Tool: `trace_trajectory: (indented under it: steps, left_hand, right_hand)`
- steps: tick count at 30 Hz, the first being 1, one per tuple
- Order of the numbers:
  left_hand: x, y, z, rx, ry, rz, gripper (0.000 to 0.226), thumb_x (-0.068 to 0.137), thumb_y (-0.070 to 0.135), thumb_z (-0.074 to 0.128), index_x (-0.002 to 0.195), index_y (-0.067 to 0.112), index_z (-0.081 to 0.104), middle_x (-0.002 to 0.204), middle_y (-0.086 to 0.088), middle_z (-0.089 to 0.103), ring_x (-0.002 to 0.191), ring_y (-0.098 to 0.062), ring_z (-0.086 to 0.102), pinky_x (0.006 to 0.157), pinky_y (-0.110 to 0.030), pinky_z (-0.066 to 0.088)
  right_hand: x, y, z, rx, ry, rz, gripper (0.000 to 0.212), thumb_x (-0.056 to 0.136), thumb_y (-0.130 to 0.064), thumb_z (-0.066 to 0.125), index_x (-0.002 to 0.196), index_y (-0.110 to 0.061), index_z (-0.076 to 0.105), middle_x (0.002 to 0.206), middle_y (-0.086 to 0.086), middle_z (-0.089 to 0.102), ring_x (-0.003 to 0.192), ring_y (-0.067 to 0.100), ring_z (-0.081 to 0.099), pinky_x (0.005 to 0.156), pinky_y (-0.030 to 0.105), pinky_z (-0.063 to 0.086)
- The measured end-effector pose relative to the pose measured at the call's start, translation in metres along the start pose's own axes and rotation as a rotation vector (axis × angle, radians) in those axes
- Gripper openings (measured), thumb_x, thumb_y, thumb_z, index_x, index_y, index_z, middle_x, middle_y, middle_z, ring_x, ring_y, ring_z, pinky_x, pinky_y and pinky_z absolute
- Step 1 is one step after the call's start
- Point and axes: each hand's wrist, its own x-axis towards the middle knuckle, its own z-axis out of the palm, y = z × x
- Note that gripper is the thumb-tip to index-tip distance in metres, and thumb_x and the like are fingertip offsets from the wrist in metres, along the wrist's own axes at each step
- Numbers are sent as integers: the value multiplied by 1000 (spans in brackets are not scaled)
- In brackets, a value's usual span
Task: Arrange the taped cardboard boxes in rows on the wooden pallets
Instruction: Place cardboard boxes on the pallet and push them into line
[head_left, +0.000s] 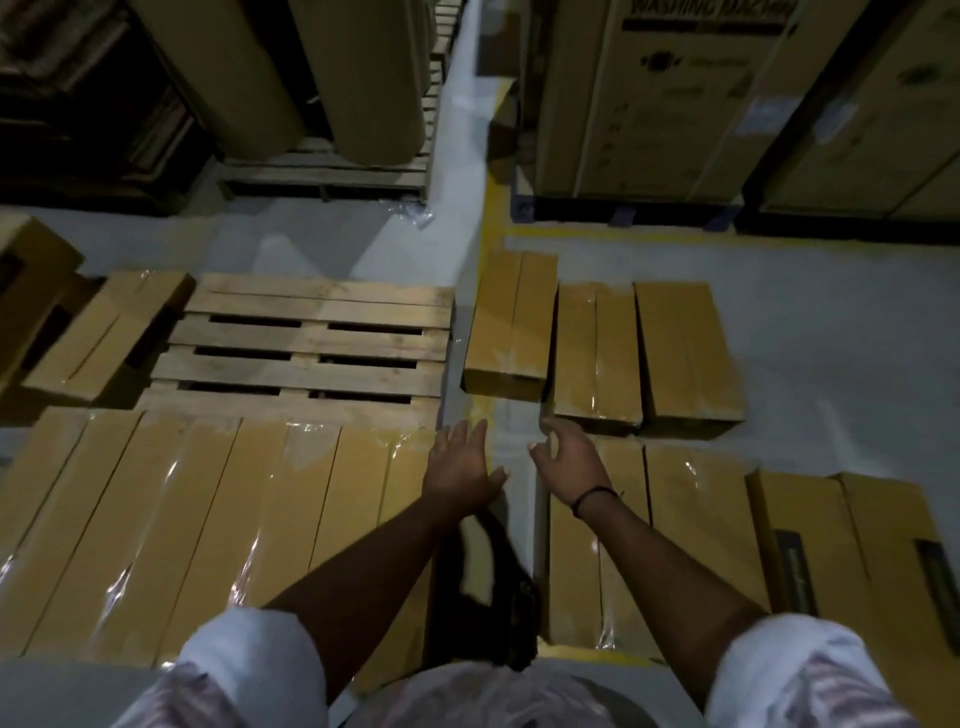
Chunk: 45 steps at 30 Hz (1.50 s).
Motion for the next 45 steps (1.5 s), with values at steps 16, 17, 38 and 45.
trace_trajectory:
  steps: [16, 17, 38, 45]
  left_hand:
    - [161, -35, -107, -53, 52, -19, 84, 94, 54, 59, 160, 19, 21, 163, -12, 29, 148, -37, 26, 120, -49, 29]
    - [174, -40, -118, -51, 66, -6, 83, 94, 53, 60, 160, 19, 22, 161, -11, 32, 146, -37, 28, 119, -48, 30]
    - [429, -20, -216, 0, 45, -57, 86, 94, 56, 62, 160, 16, 24, 156, -13, 41, 137, -41, 39, 112, -48, 38]
    - [552, 25, -266, 117, 72, 33, 88, 91, 55, 66, 157, 8, 31, 146, -20, 52, 126, -44, 52, 103, -49, 45]
  right_hand:
    - [162, -84, -25, -86, -6, 0, 51, 97, -37, 61, 144, -19, 52, 148, 5, 50, 131, 22, 51, 110, 39, 45]
    - [176, -94, -28, -99, 5, -11, 53, 98, -36, 60, 147, -18, 49, 152, 5, 46, 136, 24, 47, 113, 37, 40]
    - [465, -143, -85, -42, -77, 11, 57, 101, -35, 58, 151, -12, 43, 157, 10, 39, 141, 30, 41, 117, 39, 35]
    - [586, -154, -141, -46, -55, 16, 57, 101, -35, 58, 151, -12, 43, 157, 9, 39, 141, 31, 41, 115, 40, 36]
